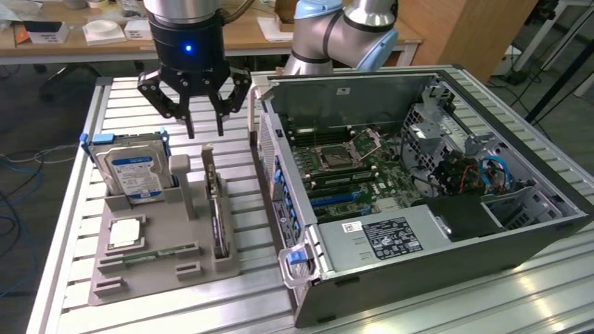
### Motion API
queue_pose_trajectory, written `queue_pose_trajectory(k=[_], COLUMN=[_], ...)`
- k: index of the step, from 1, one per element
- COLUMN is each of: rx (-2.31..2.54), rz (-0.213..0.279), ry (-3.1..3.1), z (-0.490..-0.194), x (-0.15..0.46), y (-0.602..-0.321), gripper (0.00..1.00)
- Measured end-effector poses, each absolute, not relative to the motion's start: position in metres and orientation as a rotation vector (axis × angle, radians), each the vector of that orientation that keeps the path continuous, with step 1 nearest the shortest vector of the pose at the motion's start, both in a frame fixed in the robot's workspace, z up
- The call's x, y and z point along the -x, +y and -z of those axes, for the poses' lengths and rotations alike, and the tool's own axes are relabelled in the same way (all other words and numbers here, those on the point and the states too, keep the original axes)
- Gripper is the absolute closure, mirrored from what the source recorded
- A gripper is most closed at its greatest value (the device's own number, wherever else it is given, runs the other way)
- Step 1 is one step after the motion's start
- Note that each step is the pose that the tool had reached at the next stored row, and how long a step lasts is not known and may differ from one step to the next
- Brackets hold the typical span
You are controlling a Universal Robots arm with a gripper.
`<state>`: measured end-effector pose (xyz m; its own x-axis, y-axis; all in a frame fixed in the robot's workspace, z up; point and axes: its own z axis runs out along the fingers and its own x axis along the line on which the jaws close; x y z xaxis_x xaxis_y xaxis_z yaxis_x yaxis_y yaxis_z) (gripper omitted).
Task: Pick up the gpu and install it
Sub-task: 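Pick up the gpu and move the gpu toward the slot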
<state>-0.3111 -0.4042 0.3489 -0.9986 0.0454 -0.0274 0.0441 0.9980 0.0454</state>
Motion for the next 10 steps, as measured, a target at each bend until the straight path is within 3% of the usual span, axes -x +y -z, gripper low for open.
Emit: queue_pose_trajectory(k=[10], rx=[-0.069], rz=[-0.07], ry=[3.111], z=[-0.3384], x=[0.311], y=[-0.4085], gripper=[0.53])
